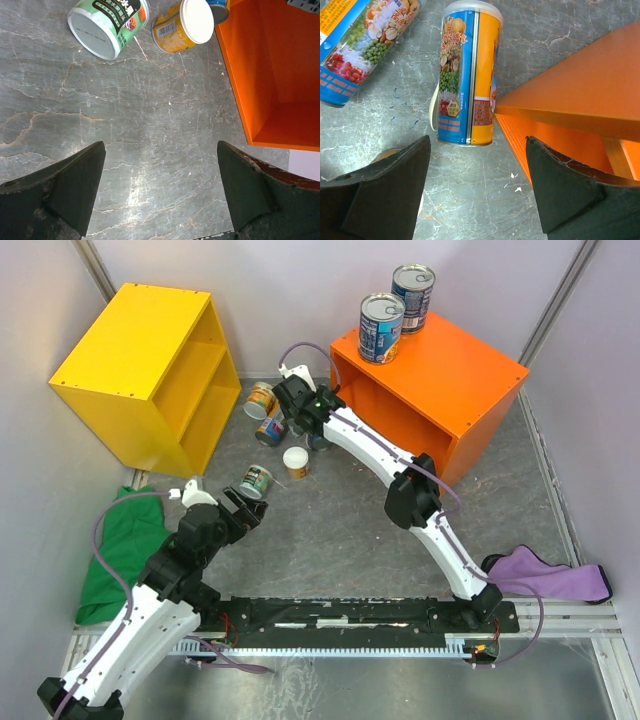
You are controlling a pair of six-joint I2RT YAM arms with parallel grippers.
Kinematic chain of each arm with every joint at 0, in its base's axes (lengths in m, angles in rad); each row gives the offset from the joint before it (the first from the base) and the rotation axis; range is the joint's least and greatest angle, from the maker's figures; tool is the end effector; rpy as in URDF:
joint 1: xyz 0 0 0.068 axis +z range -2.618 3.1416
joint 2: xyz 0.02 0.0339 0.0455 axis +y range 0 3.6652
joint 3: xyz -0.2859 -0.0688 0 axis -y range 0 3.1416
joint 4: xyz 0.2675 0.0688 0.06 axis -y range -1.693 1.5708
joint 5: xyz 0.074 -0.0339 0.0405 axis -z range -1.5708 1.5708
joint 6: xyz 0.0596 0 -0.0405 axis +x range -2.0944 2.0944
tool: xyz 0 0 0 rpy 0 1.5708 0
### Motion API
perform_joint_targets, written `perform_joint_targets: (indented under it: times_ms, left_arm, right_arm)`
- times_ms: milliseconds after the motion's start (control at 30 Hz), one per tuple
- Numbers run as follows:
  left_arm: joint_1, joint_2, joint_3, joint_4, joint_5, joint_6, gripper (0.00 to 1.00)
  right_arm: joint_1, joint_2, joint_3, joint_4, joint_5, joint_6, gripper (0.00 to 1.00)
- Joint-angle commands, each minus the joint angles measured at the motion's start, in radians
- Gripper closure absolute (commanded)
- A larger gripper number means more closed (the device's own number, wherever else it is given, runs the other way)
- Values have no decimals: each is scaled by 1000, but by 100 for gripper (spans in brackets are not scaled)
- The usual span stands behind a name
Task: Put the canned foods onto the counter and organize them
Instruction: Move the canned food to the center of the board.
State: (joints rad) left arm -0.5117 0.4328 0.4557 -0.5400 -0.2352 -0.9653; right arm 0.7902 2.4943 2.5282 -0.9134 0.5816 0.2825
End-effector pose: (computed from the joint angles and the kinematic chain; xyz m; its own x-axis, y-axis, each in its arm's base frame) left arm 0.1299 -0.0570 0.2343 -0.4916 -0.6409 -0.5895 -0.1839 0.7381 -0.6491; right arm 0.4401 0.3978 0.2596 -0.6174 -0.2924 -0.7302 -0.1823 0.9563 -0.2287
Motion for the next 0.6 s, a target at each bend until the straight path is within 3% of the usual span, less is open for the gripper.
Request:
perform_joint_targets:
  times_ms: [0, 567]
  left_arm:
    - [5, -9, -6, 75, -22, 84, 2]
    - [6, -23, -24, 111, -53, 129, 1]
  right_arm:
    - [-13, 34, 63, 17, -16, -14, 16]
    - [-26, 133, 139, 14, -63, -14, 18]
